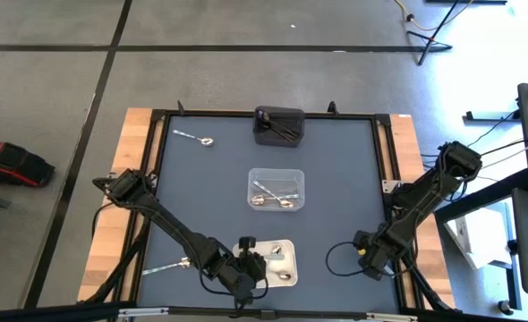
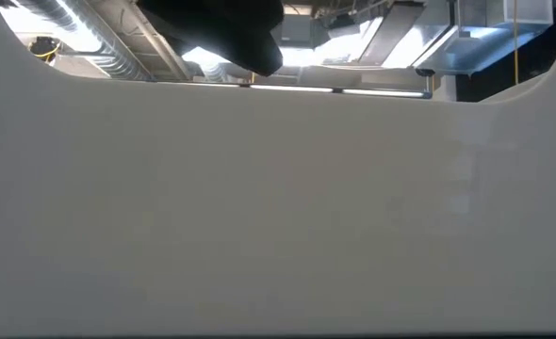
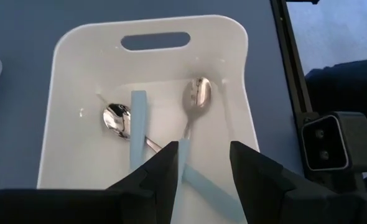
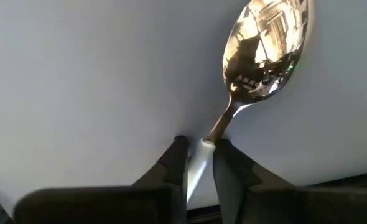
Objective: Sort silverware by color (type)
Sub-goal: Put the blue spoon into the white bin
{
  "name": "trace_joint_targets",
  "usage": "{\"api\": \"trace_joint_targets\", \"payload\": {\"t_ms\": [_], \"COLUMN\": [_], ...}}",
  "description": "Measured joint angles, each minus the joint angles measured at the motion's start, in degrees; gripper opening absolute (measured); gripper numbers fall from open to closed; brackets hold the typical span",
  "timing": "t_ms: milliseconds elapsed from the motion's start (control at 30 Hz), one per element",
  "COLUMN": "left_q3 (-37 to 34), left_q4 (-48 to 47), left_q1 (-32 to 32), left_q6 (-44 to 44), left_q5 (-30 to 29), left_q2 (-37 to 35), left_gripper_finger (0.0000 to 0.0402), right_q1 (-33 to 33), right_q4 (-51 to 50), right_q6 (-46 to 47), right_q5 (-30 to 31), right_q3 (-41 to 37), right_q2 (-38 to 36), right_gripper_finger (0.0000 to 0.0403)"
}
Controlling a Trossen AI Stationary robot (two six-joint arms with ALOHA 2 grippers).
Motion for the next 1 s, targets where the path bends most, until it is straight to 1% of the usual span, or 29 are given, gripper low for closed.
{"api": "trace_joint_targets", "payload": {"t_ms": [167,300,400,567,733,867,1000], "left_q3": [0.00,0.00,0.07,0.17,0.22,0.22,0.20], "left_q4": [0.18,0.21,0.15,-0.73,-2.19,-4.95,-6.21], "left_q1": [0.33,0.22,0.13,-0.20,-1.40,-3.23,-5.42], "left_q6": [0.02,-0.05,-0.01,-0.49,-1.07,-1.09,-1.11], "left_q5": [-0.10,0.08,1.34,1.96,1.62,-2.28,-7.83], "left_q2": [0.00,0.00,-0.24,-1.46,-2.19,-2.69,-3.71], "left_gripper_finger": [0.0140,0.0140,0.0140,0.0140,0.0140,0.0140,0.0140], "right_q1": [0.50,0.35,0.32,0.30,0.28,-0.62,-3.37], "right_q4": [0.96,0.41,-0.38,-0.62,-0.35,0.45,4.01], "right_q6": [-4.40,-8.37,-10.71,-15.33,-22.07,-28.24,-34.55], "right_q5": [1.68,3.23,7.25,11.91,19.52,25.80,29.55], "right_q3": [0.37,2.56,5.10,9.98,15.38,19.33,22.06], "right_q2": [0.02,0.08,0.02,-0.15,-0.20,-0.22,-0.24], "right_gripper_finger": [0.0019,0.0012,0.0015,0.0017,0.0017,0.0018,0.0018]}}
